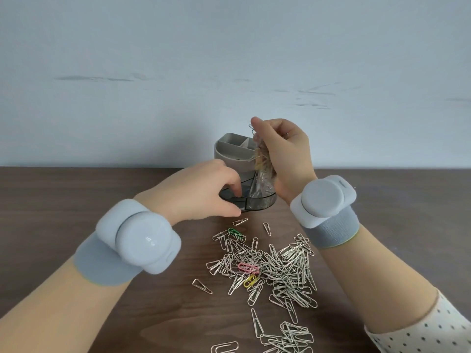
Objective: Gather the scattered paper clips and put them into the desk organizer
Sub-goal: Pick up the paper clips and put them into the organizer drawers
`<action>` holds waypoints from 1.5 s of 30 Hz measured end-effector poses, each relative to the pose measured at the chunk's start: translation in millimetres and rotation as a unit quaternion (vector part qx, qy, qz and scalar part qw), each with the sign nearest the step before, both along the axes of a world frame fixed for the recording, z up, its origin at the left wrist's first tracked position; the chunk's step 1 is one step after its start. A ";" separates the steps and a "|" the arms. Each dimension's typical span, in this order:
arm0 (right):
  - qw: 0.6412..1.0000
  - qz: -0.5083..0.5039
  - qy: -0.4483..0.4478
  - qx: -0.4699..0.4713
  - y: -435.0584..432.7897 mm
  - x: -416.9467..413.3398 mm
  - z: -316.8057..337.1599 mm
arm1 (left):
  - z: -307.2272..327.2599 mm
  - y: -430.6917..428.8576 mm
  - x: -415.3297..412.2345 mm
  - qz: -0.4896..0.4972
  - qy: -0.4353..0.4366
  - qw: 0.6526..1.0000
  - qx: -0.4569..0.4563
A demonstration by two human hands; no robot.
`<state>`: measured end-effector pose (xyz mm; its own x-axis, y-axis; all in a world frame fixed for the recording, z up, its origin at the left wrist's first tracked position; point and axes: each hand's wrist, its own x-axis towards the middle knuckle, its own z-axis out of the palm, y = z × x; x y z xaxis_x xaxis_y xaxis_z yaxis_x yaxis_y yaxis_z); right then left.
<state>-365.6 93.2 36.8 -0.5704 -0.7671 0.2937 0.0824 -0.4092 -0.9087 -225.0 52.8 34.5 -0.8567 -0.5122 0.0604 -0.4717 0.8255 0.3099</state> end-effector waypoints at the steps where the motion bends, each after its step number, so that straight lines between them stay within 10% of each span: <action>1: 1.000 -0.006 0.011 0.009 0.1 0.7 -0.2 | -0.4 -1.4 0.3 0.002 0.008 1.000 -0.005; 27: 0.988 0.016 0.153 0.027 11.9 3.0 1.3 | 2.4 -8.8 6.5 0.046 0.094 0.992 0.068; 30: 0.920 0.001 0.379 0.103 9.9 -2.7 7.2 | 4.7 -10.1 6.4 0.046 0.110 0.990 0.072; 36: 0.617 0.066 0.751 0.226 1.7 -2.4 19.5 | -0.4 -18.5 4.0 0.095 0.184 0.978 0.012; 41: 0.564 0.002 0.796 0.222 3.8 2.3 19.6 | -9.4 -22.1 0.3 0.117 0.223 0.968 0.000; 45: 0.585 -0.003 0.785 0.201 3.9 7.0 25.2 | -13.4 -19.8 -2.2 0.130 0.229 0.964 -0.026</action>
<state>-358.7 97.2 62.0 0.1584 -0.9536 0.2561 -0.9844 -0.1324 0.1157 -227.1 33.0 21.1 -0.5780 -0.6916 0.4332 -0.4882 0.7184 0.4956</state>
